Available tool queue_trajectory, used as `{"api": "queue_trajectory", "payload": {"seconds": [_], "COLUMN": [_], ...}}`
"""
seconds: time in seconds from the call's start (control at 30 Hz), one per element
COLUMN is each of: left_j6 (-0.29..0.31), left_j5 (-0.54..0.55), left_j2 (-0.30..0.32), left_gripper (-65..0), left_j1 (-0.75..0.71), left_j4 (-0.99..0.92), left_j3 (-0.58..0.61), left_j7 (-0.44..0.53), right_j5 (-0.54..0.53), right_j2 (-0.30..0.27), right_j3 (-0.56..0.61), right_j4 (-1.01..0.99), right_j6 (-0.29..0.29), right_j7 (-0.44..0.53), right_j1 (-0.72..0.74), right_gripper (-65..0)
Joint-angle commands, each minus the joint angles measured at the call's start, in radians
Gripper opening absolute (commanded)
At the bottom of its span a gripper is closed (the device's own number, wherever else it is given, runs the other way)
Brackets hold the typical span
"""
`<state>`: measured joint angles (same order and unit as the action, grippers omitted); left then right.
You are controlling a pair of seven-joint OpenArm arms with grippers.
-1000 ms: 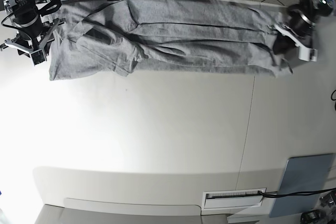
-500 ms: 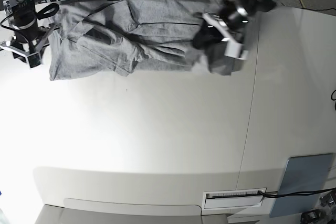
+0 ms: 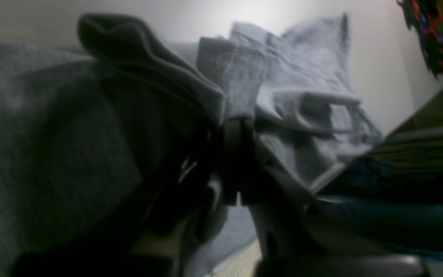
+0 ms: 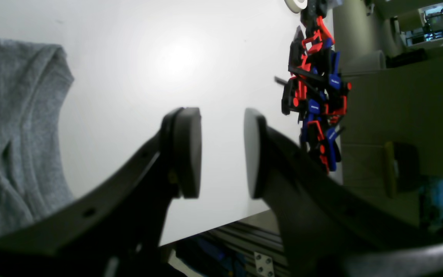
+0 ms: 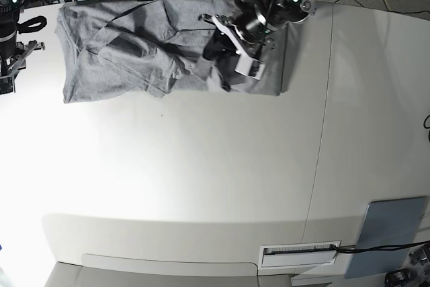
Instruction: Fold the T-shirt properly
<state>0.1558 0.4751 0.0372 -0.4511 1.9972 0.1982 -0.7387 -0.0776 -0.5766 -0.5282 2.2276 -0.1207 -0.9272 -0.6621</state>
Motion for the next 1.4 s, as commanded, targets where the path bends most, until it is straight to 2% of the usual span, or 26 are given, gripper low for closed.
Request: {"api": "queue_trajectory", "payload": {"seconds": [0.0, 0.1, 0.23, 0.27, 0.4, 0.5, 0.57, 0.67, 0.8, 0.83, 0.93, 0.97, 1.03, 1.2, 1.37], "left_j6": [0.01, 0.06, 0.154, 0.165, 0.211, 0.213, 0.212, 0.212, 0.212, 0.213, 0.276, 0.289, 0.29, 0.31, 0.314], "left_j5": [0.015, 0.016, 0.019, 0.019, 0.042, 0.035, 0.004, -0.019, 0.011, 0.046, 0.135, 0.148, 0.154, 0.171, 0.177], "left_j2": [-0.004, -0.004, -0.013, -0.022, -0.034, -0.027, -0.012, 0.017, 0.056, 0.064, 0.068, 0.068, 0.068, 0.068, 0.063], "left_gripper": [-65.0, -63.8, -32.9, -29.2, -28.7, -28.7, -28.7, -28.7, -28.8, -28.8, -29.0, -29.0, -29.0, -29.0, -29.0], "left_j1": [0.006, 0.026, 0.084, 0.097, 0.113, 0.113, 0.113, 0.113, 0.112, 0.109, 0.092, 0.085, 0.076, 0.068, 0.069], "left_j4": [0.016, 0.016, 0.016, 0.016, 0.031, 0.056, 0.066, 0.067, 0.067, 0.067, 0.067, 0.067, 0.067, 0.067, 0.067], "left_j3": [0.014, 0.05, 0.091, 0.092, 0.091, 0.086, 0.075, 0.027, -0.079, -0.108, -0.183, -0.198, -0.21, -0.207, -0.207], "left_j7": [0.037, 0.054, 0.06, 0.059, 0.026, -0.041, -0.047, -0.047, -0.047, -0.046, -0.047, -0.046, -0.047, -0.048, -0.048], "right_j5": [0.008, -0.022, -0.035, -0.035, -0.035, -0.035, -0.048, -0.123, -0.241, -0.29, -0.467, -0.518, -0.585, -0.68, -0.738], "right_j2": [-0.016, -0.016, -0.016, -0.016, -0.016, -0.016, -0.016, -0.016, -0.016, -0.016, -0.017, -0.016, -0.016, -0.016, -0.016], "right_j3": [-0.013, -0.013, -0.013, -0.013, -0.013, -0.013, -0.013, -0.013, -0.016, -0.021, -0.04, -0.042, -0.042, -0.042, -0.041], "right_j4": [0.015, 0.015, 0.015, 0.015, 0.015, 0.015, 0.015, 0.008, -0.118, -0.168, -0.314, -0.351, -0.404, -0.493, -0.586], "right_j6": [0.011, 0.011, 0.011, 0.011, 0.011, 0.011, 0.011, 0.011, 0.002, -0.011, -0.137, -0.183, -0.24, -0.299, -0.389], "right_j7": [0.015, 0.015, 0.014, 0.014, 0.01, 0.006, -0.006, -0.03, 0.008, 0.025, 0.045, 0.043, 0.037, 0.008, -0.019], "right_j1": [0.0, 0.0, 0.0, 0.0, 0.0, 0.0, 0.0, -0.003, -0.003, -0.002, 0.001, 0.011, 0.025, 0.082, 0.143], "right_gripper": [-46.1, -46.1, -46.1, -46.1, -46.1, -46.1, -46.1, -46.1, -46.1, -46.1, -46.1, -46.1, -46.1, -46.1, -46.1]}}
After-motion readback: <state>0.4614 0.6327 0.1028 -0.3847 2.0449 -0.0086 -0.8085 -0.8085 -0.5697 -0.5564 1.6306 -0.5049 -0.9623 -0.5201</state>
